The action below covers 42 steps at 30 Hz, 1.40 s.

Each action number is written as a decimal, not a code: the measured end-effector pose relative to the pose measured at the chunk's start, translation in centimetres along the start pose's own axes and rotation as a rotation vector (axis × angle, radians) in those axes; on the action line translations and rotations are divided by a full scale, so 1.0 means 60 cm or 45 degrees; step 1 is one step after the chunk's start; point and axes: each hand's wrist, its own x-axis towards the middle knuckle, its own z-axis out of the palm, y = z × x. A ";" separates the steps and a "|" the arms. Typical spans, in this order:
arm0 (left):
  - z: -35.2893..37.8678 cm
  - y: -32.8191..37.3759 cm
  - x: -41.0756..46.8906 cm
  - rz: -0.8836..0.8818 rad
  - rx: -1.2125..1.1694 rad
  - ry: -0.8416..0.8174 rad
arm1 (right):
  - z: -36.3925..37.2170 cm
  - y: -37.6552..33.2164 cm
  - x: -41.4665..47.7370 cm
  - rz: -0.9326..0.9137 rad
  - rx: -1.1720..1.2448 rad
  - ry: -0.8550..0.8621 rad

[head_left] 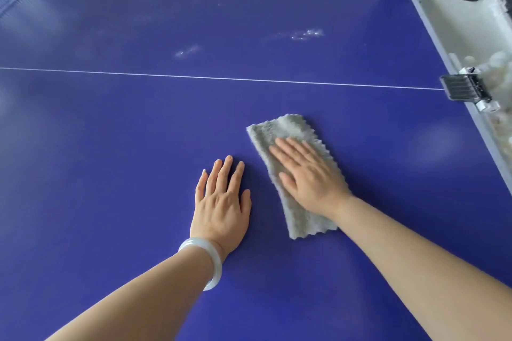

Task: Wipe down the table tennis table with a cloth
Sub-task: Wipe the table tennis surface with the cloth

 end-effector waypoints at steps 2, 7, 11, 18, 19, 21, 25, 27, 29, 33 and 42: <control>0.001 0.000 0.000 -0.002 0.012 -0.006 | -0.013 0.102 -0.013 0.450 0.023 0.102; 0.002 0.004 0.001 0.006 0.025 -0.011 | -0.036 0.136 -0.024 1.158 0.006 0.244; -0.004 0.006 0.000 -0.008 0.035 -0.016 | 0.007 -0.023 0.011 0.420 -0.034 0.121; -0.003 0.005 0.001 -0.014 0.042 -0.045 | -0.004 0.073 0.157 0.285 0.052 0.047; -0.001 0.003 0.001 -0.012 0.036 -0.041 | -0.005 0.102 0.156 0.433 0.045 0.055; 0.003 0.002 0.001 -0.009 0.030 -0.030 | -0.008 0.151 0.124 0.731 0.003 0.094; 0.004 0.003 0.002 0.004 0.011 -0.019 | -0.022 0.112 0.004 0.983 0.050 0.137; 0.003 0.004 0.000 0.002 0.015 -0.012 | -0.009 0.037 -0.073 0.834 -0.002 0.135; 0.001 0.004 0.000 -0.001 0.015 -0.013 | 0.000 -0.017 -0.155 0.481 -0.051 0.069; 0.001 0.006 -0.001 0.008 0.005 0.016 | -0.015 0.047 -0.197 0.413 -0.109 0.024; -0.012 0.023 0.004 0.027 0.183 -0.074 | -0.023 0.076 -0.151 0.855 -0.076 0.060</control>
